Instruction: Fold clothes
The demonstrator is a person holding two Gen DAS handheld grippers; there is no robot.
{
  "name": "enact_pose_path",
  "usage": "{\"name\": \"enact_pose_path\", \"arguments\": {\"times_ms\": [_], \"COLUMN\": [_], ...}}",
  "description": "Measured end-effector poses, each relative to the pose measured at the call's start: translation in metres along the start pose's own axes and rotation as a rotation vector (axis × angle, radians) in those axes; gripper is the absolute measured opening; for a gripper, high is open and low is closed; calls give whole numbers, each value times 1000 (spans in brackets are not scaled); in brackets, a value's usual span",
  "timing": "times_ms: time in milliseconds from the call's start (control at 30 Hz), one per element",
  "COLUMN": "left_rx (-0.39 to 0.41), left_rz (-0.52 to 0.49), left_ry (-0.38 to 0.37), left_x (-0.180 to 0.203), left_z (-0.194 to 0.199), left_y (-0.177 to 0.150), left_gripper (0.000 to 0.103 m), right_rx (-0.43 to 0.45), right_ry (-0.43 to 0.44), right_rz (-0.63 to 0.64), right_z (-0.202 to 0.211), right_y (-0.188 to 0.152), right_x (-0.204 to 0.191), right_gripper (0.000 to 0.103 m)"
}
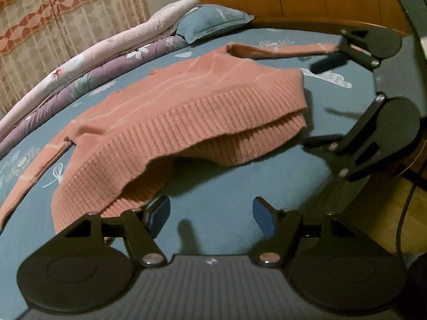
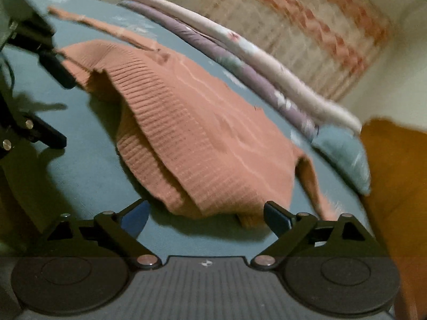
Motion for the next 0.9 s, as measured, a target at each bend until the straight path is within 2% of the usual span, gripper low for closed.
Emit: {"name": "enact_pose_path", "arguments": {"times_ms": [133,200,233,467,533,633,733,900], "left_rx": [16,27,34,85,122,213,285,402], "left_rz": [-37,-56,-65,-125,-188,-293,-353,-450], "left_ry": [5,12,18,5,36,99,155,250], "left_x": [2,2,1,7,13,23,30,41], "left_z": [4,5,5,-4,-8,-9,-12,-18], "left_y": [1,1,1,13,20,34,46,66], "left_gripper": [70,79,81,81,81,81,81,82], "right_rx": [-9,-8,-7,9,40,94,126,139], "right_ry": [-98,-137,-151,-225,-237,-216,-205,-125], "right_rz": [118,154,164,163,150,88,36,-52], "right_z": [-13,-15,-15,-10,-5,7,15,18], "right_y": [9,9,10,12,17,30,38,37], "right_x": [0,4,6,22,25,36,50,64], "right_gripper": [99,103,103,103,103,103,103,103]}}
Point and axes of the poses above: each gripper's, at about its wrist camera, not at the fingertips, and z roughly against the way its jaws point, x to its right, y to its top, the point moved 10 cm from there along -z, roughly the way its jaws point, and after that the axes turned 14 degrees about y, right-handed, at the moved point
